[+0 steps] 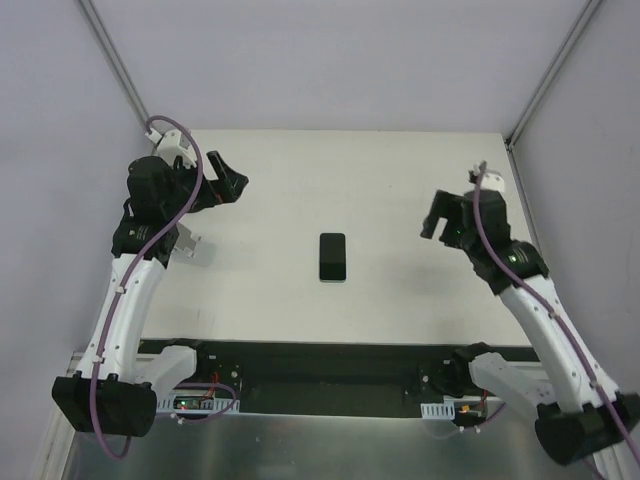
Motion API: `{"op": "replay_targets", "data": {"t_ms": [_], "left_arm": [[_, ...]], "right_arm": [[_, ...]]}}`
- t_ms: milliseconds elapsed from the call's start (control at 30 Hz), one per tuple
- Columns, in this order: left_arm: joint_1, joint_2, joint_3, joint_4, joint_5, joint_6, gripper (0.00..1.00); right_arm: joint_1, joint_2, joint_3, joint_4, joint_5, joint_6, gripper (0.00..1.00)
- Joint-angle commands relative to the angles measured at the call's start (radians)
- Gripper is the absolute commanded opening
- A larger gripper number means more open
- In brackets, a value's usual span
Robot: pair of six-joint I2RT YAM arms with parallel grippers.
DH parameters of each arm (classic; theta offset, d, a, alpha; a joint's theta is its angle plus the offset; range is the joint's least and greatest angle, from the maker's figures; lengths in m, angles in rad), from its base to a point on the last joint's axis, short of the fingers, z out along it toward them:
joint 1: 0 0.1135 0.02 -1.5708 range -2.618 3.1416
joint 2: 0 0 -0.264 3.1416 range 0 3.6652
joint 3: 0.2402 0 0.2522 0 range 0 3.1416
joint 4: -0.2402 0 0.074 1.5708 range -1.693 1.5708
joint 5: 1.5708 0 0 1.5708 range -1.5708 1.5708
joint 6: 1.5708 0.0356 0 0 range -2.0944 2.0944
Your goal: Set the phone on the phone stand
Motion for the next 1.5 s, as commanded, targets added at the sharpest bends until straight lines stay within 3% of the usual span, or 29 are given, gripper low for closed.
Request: {"op": "replay_targets", "data": {"t_ms": [0, 233, 433, 533, 767, 1033, 1233, 1367, 1400, 1467], "left_arm": [[0.002, 0.038, -0.012, 0.055, 0.018, -0.013, 0.99], [0.002, 0.107, -0.025, 0.06, -0.025, 0.004, 0.99], [0.021, 0.181, -0.049, 0.063, -0.19, -0.065, 0.99], [0.045, 0.244, -0.04, 0.063, -0.299, -0.123, 0.99], [0.159, 0.429, 0.07, 0.064, -0.394, -0.206, 0.99], [0.217, 0.675, 0.348, 0.055, -0.384, -0.082, 0.97], [0.217, 0.773, 0.46, 0.015, -0.368, -0.075, 0.86], [0.215, 0.782, 0.477, 0.001, -0.376, -0.067, 0.67], [0.215, 0.782, 0.477, -0.002, -0.381, -0.062, 0.59], [0.215, 0.787, 0.477, -0.009, -0.39, -0.056, 0.52]], "right_arm": [[0.14, 0.243, 0.187, 0.229, 0.022, 0.037, 0.96], [0.408, 0.645, 0.328, 0.646, -0.135, -0.053, 0.96], [0.516, 0.785, 0.19, 0.95, -0.271, -0.09, 0.96], [0.516, 0.816, 0.19, 0.919, -0.339, -0.114, 0.96], [0.51, 0.802, 0.161, 0.908, -0.258, -0.216, 0.96], [0.504, 0.794, 0.149, 0.917, -0.258, -0.254, 0.96], [0.492, 0.799, 0.141, 0.917, -0.222, -0.268, 0.96], [0.487, 0.8, 0.138, 0.918, -0.213, -0.262, 0.96], [0.485, 0.802, 0.138, 0.918, -0.213, -0.26, 0.96], [0.482, 0.802, 0.136, 0.917, -0.207, -0.259, 0.96]]}}
